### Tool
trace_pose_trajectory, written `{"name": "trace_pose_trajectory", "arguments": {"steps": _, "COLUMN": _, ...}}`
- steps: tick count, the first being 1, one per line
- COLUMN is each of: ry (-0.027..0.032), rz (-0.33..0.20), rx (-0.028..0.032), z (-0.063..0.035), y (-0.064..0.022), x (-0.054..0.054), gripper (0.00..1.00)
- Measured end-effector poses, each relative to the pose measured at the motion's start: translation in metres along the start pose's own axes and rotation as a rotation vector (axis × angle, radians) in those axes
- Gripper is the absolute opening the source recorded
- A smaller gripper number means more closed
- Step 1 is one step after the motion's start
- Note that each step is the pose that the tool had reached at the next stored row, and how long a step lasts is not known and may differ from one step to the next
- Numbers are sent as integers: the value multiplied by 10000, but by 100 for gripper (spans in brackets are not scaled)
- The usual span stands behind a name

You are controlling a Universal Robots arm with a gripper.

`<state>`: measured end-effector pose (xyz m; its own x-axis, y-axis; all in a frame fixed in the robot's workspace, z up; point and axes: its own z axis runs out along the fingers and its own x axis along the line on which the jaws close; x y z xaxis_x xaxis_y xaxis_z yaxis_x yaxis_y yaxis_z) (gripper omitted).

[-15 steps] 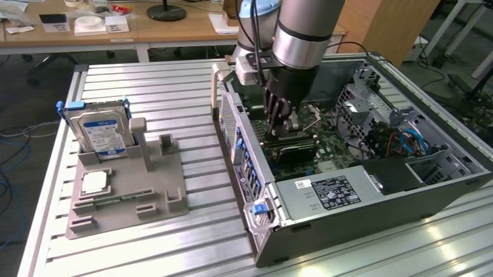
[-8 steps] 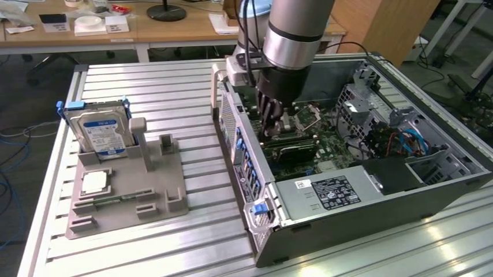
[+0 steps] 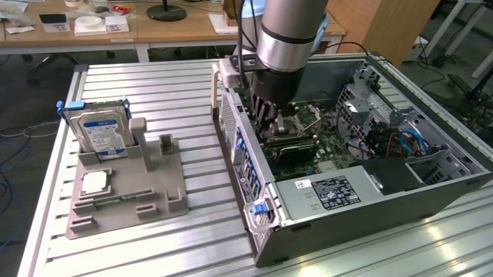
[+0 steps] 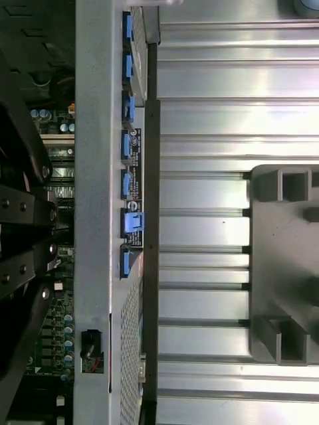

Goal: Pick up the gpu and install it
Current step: 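Press down on the gpu until it lock into place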

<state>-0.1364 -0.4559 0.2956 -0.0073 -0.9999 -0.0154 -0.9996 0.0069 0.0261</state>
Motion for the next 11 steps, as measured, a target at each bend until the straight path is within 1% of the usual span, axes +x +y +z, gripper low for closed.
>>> {"name": "trace_pose_trajectory", "arguments": {"steps": 7, "ry": -1, "rz": 0, "rx": -1, "z": 38, "y": 14, "x": -20, "gripper": 11}}
{"name": "trace_pose_trajectory", "arguments": {"steps": 11, "ry": -2, "rz": 2, "rx": -14, "z": 54, "y": 15, "x": -72, "gripper": 11}}
